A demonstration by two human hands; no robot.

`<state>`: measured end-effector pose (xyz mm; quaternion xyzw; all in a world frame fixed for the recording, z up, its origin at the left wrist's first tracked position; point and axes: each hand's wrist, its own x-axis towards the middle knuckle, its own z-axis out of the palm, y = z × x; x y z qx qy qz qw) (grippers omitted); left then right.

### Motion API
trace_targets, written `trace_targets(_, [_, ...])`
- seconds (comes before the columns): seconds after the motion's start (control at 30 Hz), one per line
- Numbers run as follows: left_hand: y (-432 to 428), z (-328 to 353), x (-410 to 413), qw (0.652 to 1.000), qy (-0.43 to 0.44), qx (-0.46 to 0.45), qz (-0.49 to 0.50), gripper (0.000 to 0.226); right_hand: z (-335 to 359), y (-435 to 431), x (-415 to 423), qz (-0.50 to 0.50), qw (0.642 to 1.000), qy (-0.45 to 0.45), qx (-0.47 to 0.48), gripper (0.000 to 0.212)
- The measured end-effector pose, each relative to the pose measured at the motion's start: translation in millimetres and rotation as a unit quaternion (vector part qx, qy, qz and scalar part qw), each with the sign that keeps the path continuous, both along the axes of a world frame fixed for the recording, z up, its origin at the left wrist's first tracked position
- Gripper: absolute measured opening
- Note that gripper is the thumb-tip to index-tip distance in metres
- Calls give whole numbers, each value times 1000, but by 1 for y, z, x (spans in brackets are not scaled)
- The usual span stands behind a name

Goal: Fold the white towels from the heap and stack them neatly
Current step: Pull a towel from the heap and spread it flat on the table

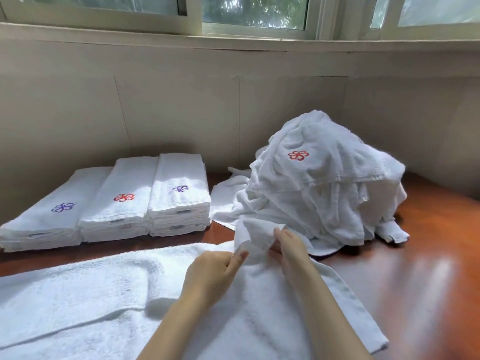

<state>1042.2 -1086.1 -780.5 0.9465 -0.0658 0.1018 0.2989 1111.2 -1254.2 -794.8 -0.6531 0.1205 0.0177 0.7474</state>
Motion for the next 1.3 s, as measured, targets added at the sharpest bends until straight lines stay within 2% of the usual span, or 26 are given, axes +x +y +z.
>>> trace_targets(0.1, [0,0,-6,989,47,126,-56,61,8,-12,6,-126,992,-1,26,22])
trace_targets(0.2, [-1,-2,-11,982,55,143,-106,50,14,-40,1,-239,969,-35,-44,12])
trace_targets(0.27, [-1,-1,-12,980,56,139,-128,48,14,-54,-8,-219,972,-32,-82,12])
trace_targets(0.33, [0,2,-12,980,56,140,-133,43,13,-59,-18,-139,971,5,-192,22])
trace_targets(0.4, [3,5,-10,983,46,140,-105,35,12,-57,-25,-55,950,54,-303,32])
trace_targets(0.47, [10,4,-7,986,29,157,-53,30,12,-54,-29,-21,931,57,-360,37])
trace_targets(0.5, [14,1,-6,983,25,181,-21,30,13,-52,-29,-18,930,35,-365,35])
trace_targets(0.57, [25,-8,-5,973,55,219,40,35,18,-43,-29,-5,949,-13,-315,24])
trace_targets(0.63, [35,-18,-7,969,105,213,66,45,21,-28,-28,26,961,-36,-272,16])
trace_targets(0.7, [42,-26,-9,969,126,201,65,50,16,-16,-25,37,934,-46,-352,25])
trace_targets(0.77, [46,-28,-11,972,120,196,56,50,11,-11,-21,-9,893,-55,-446,20])
trace_targets(0.8, [47,-28,-13,973,115,195,52,49,11,-11,-21,-46,883,-56,-463,18])
trace_targets(0.87, [53,-26,-17,971,93,212,61,48,14,-20,-18,-128,884,-46,-448,27])
trace_targets(1.0, [81,-26,-25,953,85,246,154,50,16,-57,-16,-210,867,-5,-451,11])
trace_targets(1.1, [101,-32,-32,953,136,194,190,60,8,-77,-12,-163,866,-7,-473,13])
trace_targets(1.23, [107,-36,-33,957,136,187,173,72,2,-84,-16,-70,922,-45,-379,18])
trace_targets(1.3, [108,-36,-32,956,139,197,167,74,4,-86,-19,-62,922,-52,-380,16])
